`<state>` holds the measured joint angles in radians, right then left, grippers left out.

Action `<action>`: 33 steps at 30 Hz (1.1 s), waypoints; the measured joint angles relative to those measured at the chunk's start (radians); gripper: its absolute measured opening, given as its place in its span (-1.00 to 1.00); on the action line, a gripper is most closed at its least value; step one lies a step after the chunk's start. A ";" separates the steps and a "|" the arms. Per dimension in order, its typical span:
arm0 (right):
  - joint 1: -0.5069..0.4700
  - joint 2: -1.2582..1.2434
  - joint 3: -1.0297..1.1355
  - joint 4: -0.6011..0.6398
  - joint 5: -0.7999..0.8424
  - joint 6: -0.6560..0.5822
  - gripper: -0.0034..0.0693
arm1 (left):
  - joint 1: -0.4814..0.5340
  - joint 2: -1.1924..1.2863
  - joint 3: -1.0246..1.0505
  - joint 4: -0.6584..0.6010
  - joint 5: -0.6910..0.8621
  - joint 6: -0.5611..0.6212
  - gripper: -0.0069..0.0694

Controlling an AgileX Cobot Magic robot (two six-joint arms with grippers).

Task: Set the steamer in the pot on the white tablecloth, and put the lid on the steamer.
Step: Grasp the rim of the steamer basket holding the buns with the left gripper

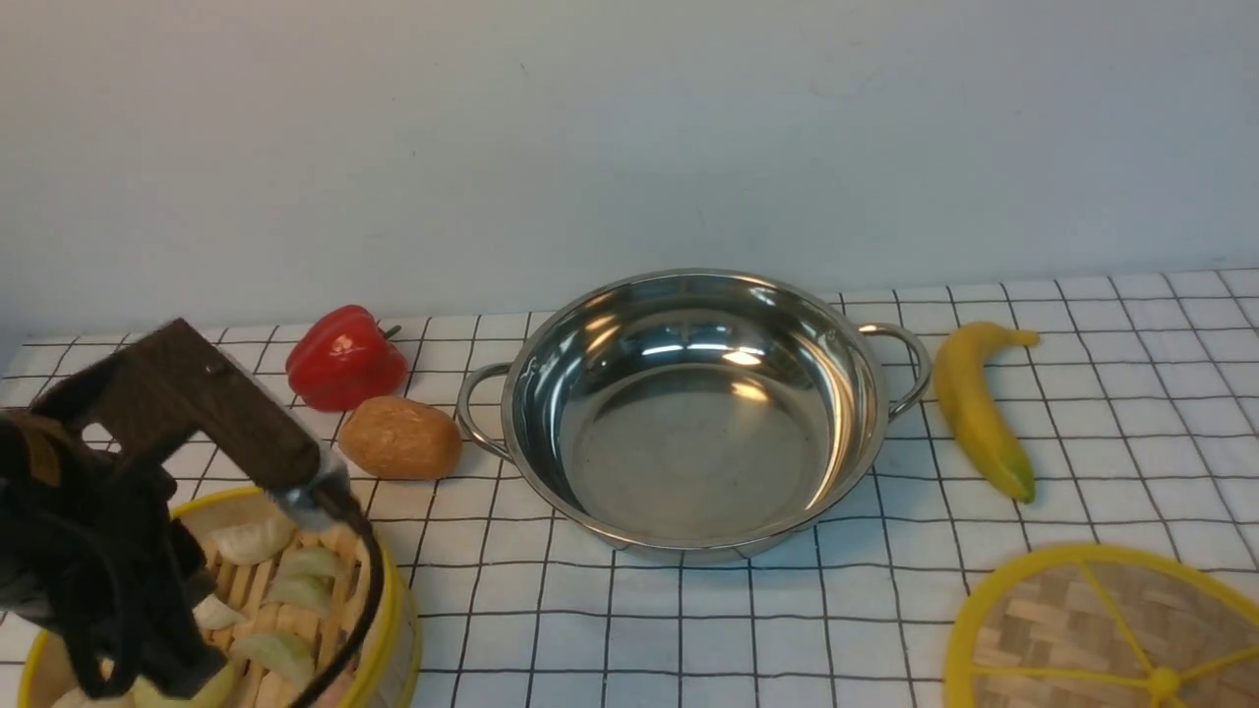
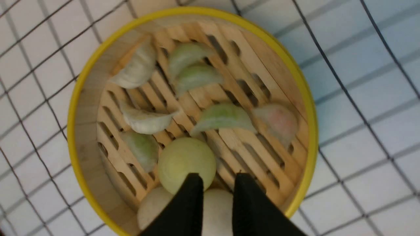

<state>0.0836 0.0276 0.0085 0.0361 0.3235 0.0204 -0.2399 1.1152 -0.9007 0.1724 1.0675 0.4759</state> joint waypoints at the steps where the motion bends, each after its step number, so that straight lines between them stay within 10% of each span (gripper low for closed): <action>1: 0.000 0.000 0.000 0.000 0.000 0.000 -0.24 | -0.020 -0.008 0.000 0.049 -0.015 0.046 -0.61; 9: 0.000 0.000 0.000 0.000 0.000 0.000 -0.24 | -0.086 -0.013 0.000 0.227 -0.198 -0.131 -0.85; 14: 0.000 0.000 0.000 0.000 0.000 0.000 -0.24 | -0.045 -0.013 -0.001 0.316 -0.115 -0.588 -0.86; 24: 0.000 0.000 0.000 0.000 0.000 0.000 -0.24 | -0.020 -0.013 -0.001 -0.223 -0.039 -0.302 -0.72; 33: 0.000 0.000 0.000 0.000 0.000 -0.001 -0.24 | -0.020 0.173 -0.002 -0.418 -0.124 -0.212 -0.06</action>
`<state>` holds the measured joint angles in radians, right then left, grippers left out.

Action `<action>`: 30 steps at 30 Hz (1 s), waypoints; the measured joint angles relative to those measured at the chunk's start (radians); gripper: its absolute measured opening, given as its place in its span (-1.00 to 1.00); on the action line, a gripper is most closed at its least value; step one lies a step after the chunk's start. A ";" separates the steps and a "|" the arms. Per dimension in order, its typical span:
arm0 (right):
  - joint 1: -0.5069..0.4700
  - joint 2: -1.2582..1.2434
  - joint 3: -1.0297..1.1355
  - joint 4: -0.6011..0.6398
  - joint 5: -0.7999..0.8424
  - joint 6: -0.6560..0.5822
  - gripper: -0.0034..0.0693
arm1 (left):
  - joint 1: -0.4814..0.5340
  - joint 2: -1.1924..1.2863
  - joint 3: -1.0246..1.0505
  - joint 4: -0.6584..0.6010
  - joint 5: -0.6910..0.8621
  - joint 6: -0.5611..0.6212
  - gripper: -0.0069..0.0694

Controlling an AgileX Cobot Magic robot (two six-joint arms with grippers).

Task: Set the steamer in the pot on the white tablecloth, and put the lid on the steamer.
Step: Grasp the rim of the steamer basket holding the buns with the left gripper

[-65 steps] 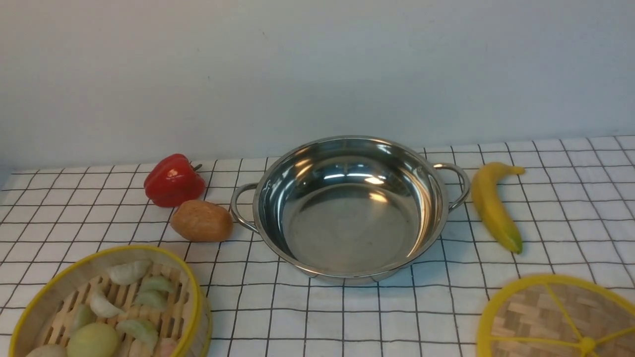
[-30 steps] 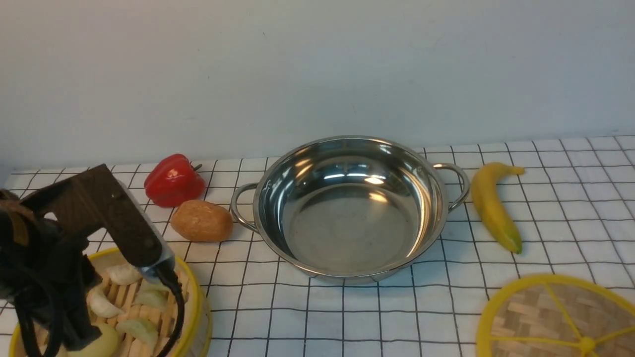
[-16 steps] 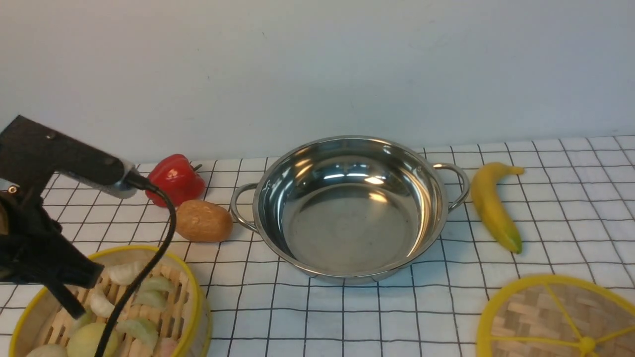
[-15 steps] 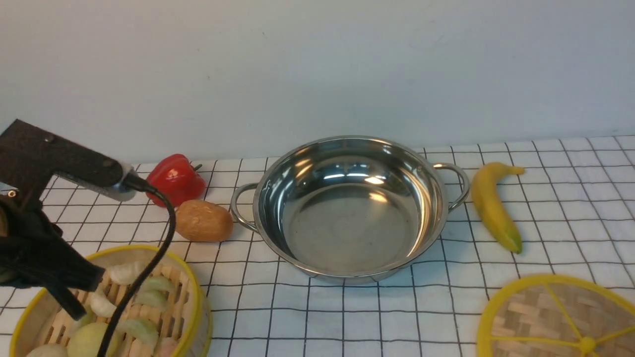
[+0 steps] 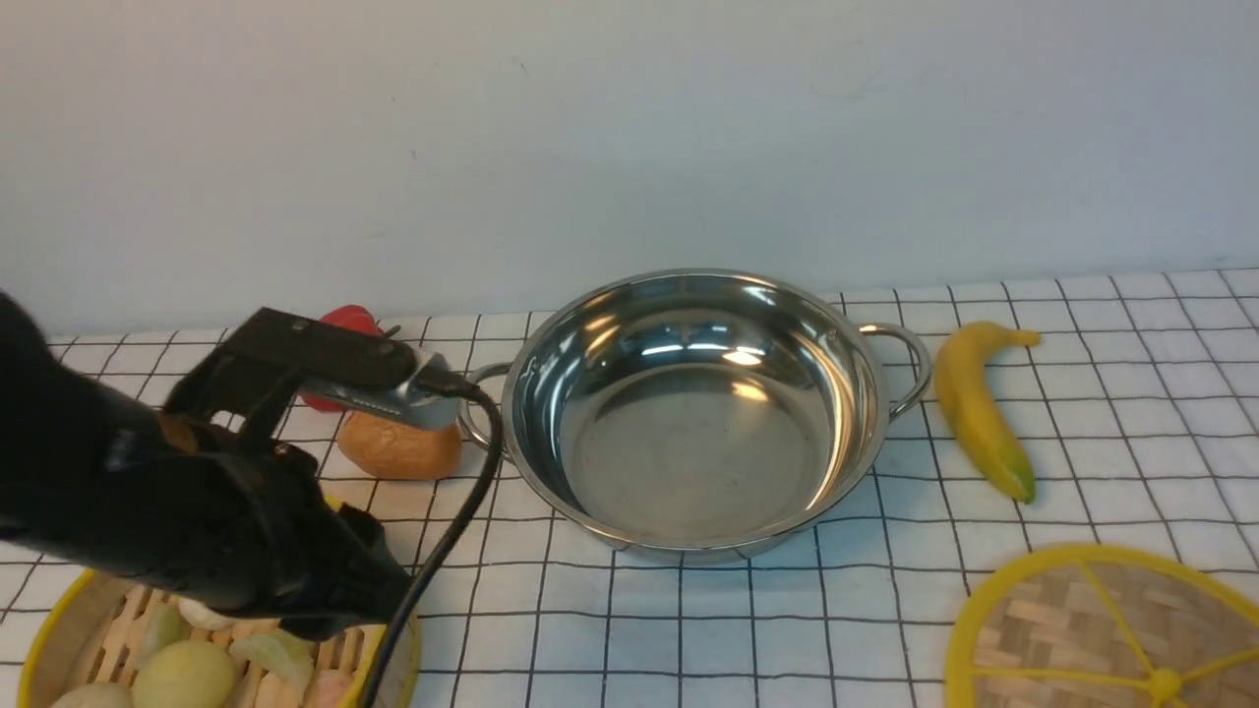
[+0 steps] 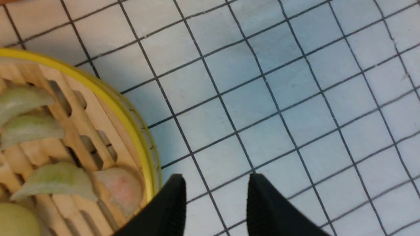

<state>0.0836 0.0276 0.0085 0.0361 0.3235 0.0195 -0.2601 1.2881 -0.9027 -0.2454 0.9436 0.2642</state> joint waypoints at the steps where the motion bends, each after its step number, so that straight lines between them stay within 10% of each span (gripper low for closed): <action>1: 0.000 0.000 0.000 0.000 0.000 0.000 -0.24 | 0.000 0.057 0.000 0.004 -0.018 -0.020 0.00; 30: 0.000 0.000 0.000 0.000 0.000 0.001 -0.24 | 0.000 0.270 0.000 0.259 -0.262 -0.561 -0.06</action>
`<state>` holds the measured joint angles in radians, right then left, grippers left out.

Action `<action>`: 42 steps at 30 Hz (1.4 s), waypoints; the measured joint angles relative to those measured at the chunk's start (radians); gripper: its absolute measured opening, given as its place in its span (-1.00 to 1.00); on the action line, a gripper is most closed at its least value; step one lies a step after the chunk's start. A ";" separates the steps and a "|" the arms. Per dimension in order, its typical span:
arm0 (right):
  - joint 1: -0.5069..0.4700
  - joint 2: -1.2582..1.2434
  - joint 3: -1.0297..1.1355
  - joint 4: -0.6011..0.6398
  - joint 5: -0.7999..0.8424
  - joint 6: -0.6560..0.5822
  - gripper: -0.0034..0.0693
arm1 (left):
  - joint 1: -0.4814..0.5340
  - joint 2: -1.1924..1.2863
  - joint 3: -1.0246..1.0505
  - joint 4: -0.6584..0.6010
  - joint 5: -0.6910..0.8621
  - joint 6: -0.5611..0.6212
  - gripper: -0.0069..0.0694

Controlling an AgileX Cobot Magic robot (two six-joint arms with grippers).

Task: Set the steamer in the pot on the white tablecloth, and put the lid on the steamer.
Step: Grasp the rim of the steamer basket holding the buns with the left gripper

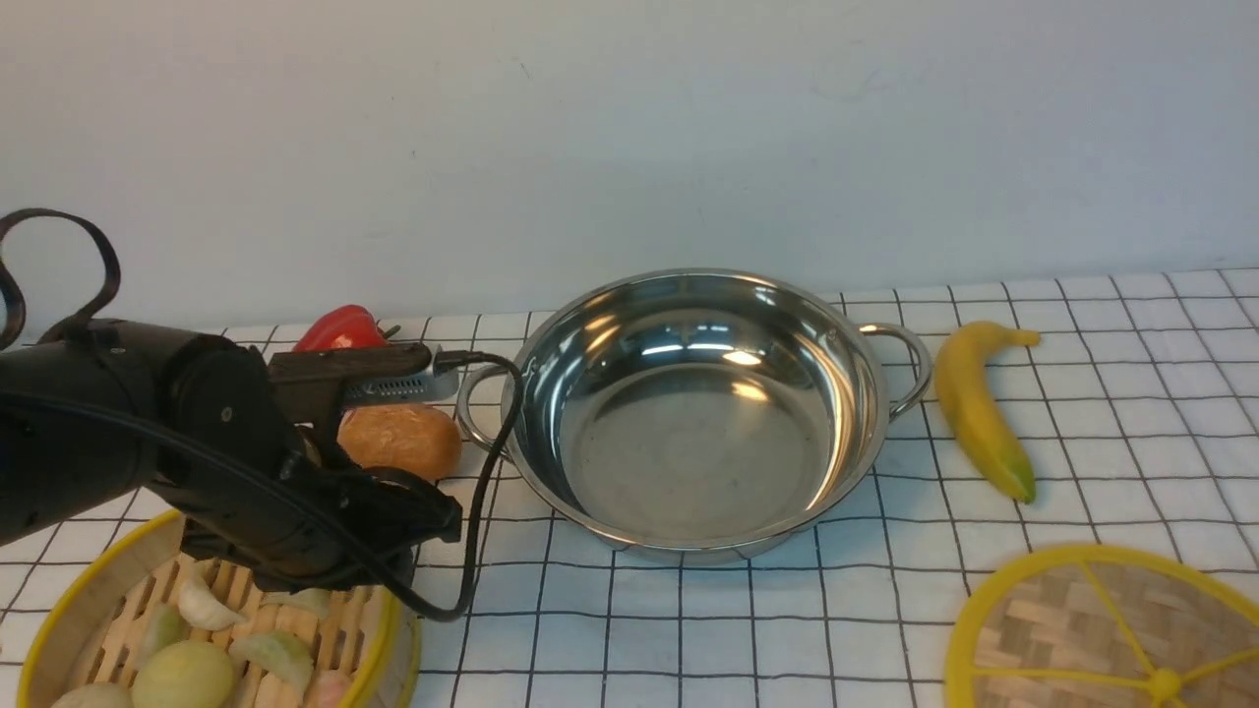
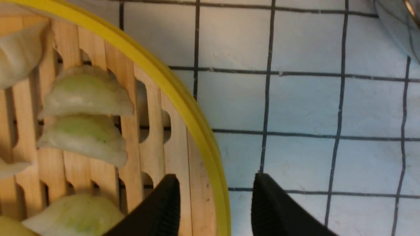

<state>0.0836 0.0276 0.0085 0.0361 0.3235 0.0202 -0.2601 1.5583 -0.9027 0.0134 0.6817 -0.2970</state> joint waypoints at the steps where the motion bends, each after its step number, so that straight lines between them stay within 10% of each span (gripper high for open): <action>1: 0.000 0.000 0.000 0.000 0.000 0.000 -0.24 | 0.000 0.004 0.000 0.001 -0.008 0.000 -0.06; 17: 0.000 0.000 0.000 0.000 0.000 0.000 -0.24 | 0.000 0.117 0.000 -0.004 -0.029 0.000 -0.06; 28: 0.000 0.000 0.000 0.000 0.000 0.000 -0.24 | -0.002 0.126 -0.001 -0.025 -0.036 0.018 -0.68; 42: 0.000 0.000 0.000 0.000 0.000 0.000 -0.24 | -0.002 0.075 -0.096 -0.005 0.195 0.058 -0.66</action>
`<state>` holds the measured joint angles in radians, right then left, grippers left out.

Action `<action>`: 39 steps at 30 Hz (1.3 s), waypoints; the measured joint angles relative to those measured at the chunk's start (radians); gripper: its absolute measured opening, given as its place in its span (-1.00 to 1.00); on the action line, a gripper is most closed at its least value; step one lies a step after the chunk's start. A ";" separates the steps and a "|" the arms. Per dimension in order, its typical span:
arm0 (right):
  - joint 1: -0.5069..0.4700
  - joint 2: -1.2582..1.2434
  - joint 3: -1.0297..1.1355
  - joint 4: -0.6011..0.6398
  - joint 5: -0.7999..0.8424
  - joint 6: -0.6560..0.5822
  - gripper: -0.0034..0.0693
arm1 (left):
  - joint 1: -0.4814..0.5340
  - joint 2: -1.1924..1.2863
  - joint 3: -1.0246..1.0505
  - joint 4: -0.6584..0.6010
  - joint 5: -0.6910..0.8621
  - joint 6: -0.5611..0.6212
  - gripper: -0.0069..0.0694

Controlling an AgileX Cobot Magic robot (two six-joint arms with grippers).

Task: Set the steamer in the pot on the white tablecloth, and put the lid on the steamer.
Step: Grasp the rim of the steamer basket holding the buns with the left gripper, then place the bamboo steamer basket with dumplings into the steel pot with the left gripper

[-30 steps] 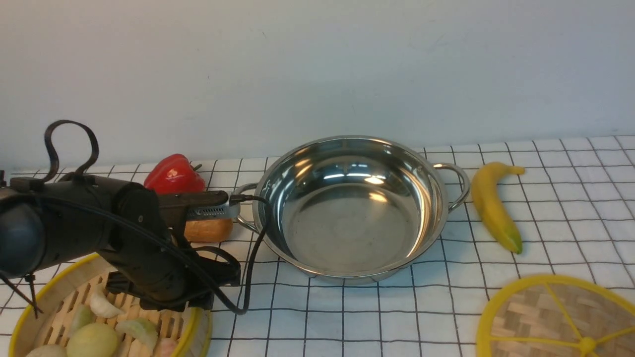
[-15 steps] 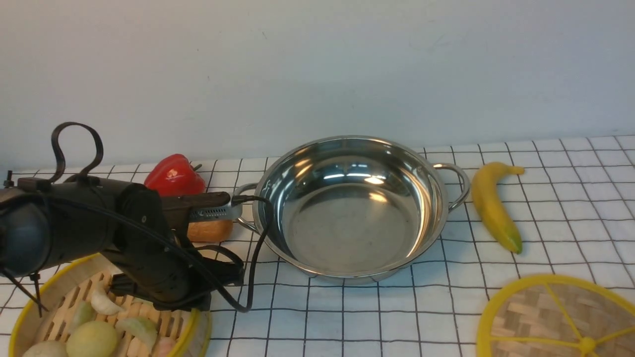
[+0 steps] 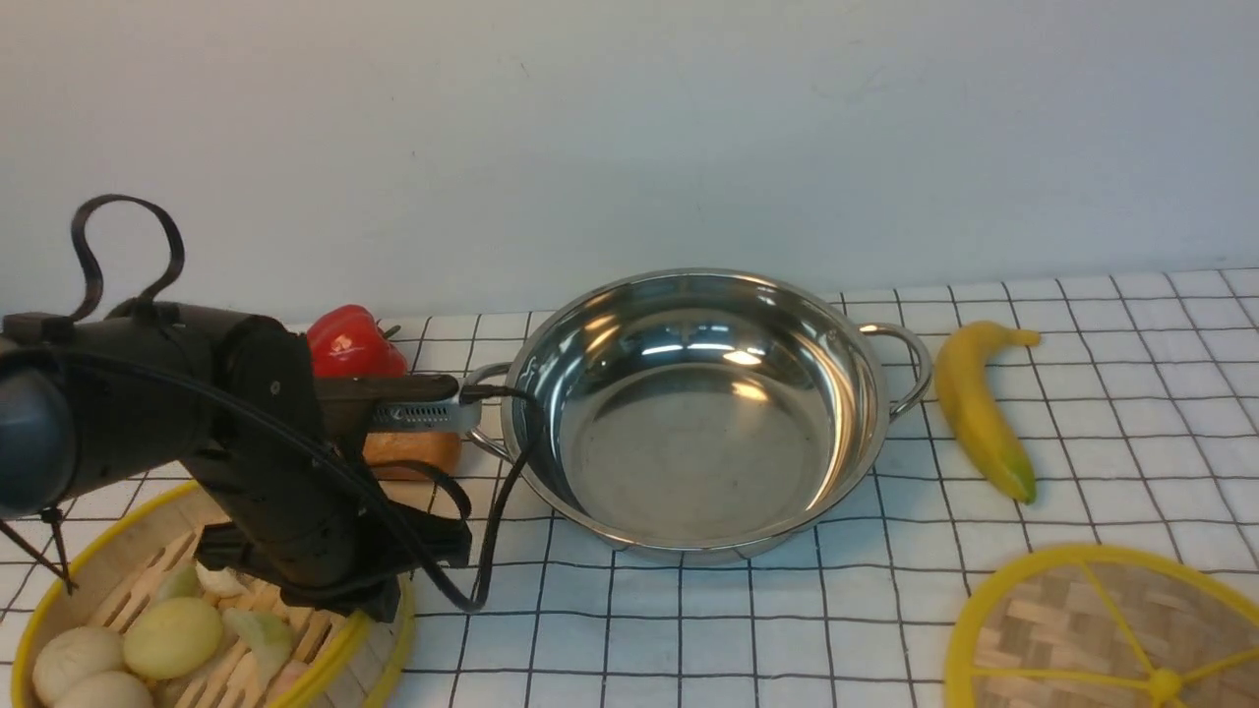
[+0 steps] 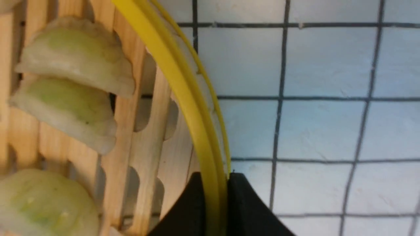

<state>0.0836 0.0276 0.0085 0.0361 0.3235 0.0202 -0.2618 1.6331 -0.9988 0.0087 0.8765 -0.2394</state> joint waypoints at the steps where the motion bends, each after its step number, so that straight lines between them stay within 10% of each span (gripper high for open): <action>1: 0.000 0.000 0.000 0.000 0.000 0.000 -0.24 | 0.000 -0.017 -0.015 0.000 0.027 -0.004 -0.65; 15: 0.000 0.000 0.000 0.000 0.000 0.000 -0.24 | -0.009 -0.124 -0.325 0.032 0.357 0.030 -0.62; 26: 0.000 0.000 0.000 0.000 0.000 0.000 -0.24 | -0.206 0.025 -0.616 0.031 0.360 0.169 -0.62; 39: 0.000 0.000 0.000 0.000 0.000 0.000 -0.24 | -0.381 0.300 -0.914 0.024 0.361 0.567 -0.62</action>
<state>0.0836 0.0276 0.0085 0.0361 0.3235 0.0202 -0.6425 1.9328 -1.9127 0.0323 1.2377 0.3278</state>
